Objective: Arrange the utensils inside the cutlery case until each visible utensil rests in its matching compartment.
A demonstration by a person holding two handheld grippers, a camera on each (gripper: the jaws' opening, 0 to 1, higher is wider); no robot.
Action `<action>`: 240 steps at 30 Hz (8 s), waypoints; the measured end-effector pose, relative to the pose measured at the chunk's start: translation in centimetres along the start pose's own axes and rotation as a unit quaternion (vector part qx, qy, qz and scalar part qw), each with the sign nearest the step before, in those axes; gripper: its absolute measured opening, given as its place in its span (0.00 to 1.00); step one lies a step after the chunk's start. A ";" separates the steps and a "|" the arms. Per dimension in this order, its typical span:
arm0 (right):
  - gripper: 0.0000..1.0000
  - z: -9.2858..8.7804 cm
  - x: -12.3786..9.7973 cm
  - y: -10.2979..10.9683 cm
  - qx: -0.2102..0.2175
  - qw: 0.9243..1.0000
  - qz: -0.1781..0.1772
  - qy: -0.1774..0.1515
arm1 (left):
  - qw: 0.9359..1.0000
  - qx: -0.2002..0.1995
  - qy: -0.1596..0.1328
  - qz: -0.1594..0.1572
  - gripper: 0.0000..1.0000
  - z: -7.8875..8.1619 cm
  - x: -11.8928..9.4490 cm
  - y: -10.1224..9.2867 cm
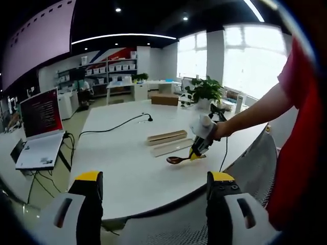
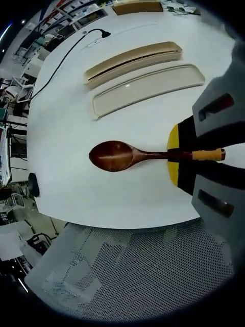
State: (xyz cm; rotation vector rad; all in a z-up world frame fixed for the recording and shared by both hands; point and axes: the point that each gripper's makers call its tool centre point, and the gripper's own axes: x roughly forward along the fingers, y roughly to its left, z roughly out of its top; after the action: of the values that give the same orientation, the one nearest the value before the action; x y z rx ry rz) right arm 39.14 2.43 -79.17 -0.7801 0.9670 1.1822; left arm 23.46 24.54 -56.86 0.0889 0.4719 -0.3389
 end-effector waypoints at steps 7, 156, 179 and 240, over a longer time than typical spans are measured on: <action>0.02 0.0 -0.6 -0.7 0.017 1.000 -0.007 -0.008 | 1.000 0.005 0.000 -0.006 0.85 0.3 0.3 -0.4; 0.02 4.0 -1.4 -19.7 -0.071 0.997 0.005 0.029 | 0.998 -0.013 0.056 0.022 0.87 -1.7 3.0 1.7; 0.02 2.8 3.4 -20.1 -0.075 0.996 0.008 0.055 | 0.996 -0.001 0.078 0.039 0.87 -2.2 2.5 2.2; 0.44 3.2 -9.0 -8.4 0.115 0.975 -0.163 -0.103 | 0.991 0.060 0.010 -0.116 0.90 1.3 5.4 1.1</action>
State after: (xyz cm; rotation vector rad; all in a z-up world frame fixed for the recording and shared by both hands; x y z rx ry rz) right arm 47.12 -0.06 -69.63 -0.5913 0.7534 0.8303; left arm 28.92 23.78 -58.21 0.1560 0.4817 -0.5949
